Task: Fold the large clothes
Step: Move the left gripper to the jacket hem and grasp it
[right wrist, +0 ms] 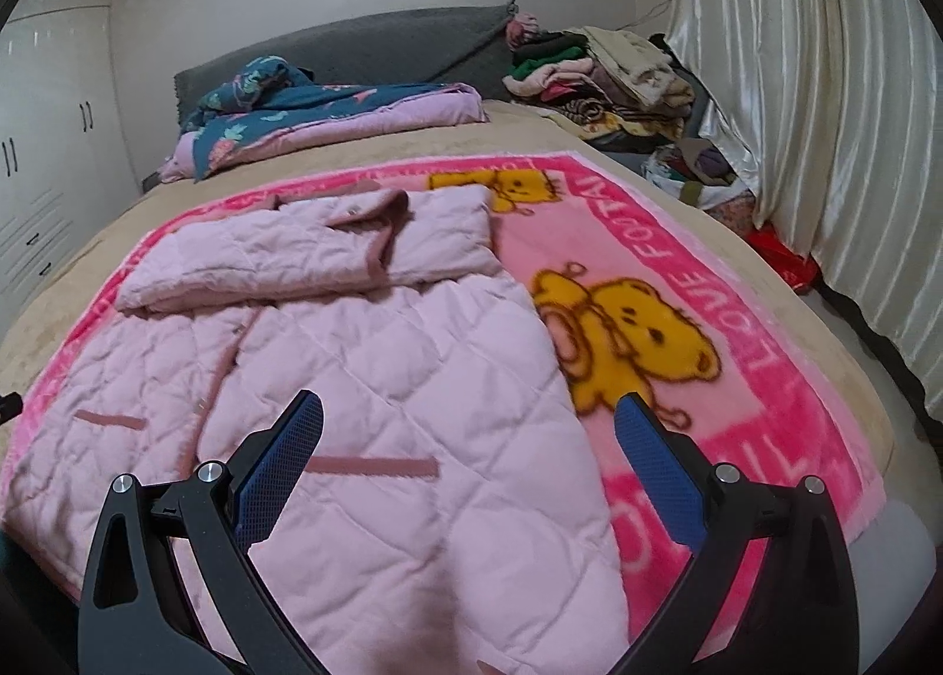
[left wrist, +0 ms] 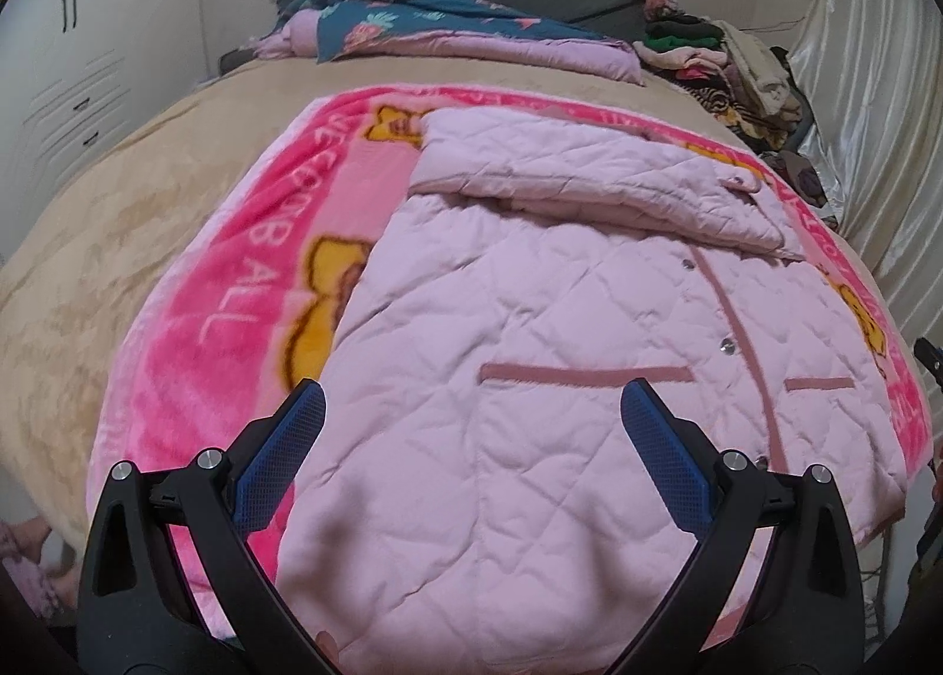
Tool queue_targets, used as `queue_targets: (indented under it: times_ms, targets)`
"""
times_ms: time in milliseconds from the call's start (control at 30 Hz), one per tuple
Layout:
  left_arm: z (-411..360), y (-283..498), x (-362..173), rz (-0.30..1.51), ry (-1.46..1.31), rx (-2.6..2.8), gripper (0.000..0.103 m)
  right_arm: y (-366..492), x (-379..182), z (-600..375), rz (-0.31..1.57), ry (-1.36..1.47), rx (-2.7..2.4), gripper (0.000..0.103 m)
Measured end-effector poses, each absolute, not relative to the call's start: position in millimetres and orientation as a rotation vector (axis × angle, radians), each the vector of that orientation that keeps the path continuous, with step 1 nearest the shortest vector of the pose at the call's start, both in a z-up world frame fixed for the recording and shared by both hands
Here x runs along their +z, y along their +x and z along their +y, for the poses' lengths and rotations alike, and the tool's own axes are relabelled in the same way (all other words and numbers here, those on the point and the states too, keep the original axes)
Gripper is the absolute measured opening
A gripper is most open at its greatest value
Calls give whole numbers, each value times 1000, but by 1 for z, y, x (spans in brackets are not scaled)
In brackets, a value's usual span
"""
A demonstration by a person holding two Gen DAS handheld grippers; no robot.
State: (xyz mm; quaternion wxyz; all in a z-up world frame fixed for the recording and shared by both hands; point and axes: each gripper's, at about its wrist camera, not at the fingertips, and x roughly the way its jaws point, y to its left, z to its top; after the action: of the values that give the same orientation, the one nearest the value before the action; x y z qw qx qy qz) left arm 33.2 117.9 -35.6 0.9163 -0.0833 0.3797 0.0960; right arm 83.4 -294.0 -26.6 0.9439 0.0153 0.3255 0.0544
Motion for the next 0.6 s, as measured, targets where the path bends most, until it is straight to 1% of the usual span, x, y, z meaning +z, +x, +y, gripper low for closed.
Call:
queue_targets:
  times_ms: [600]
  targets:
    - [165, 9, -84, 924, -349, 242, 94, 74, -62, -297, 737, 4, 112, 99]
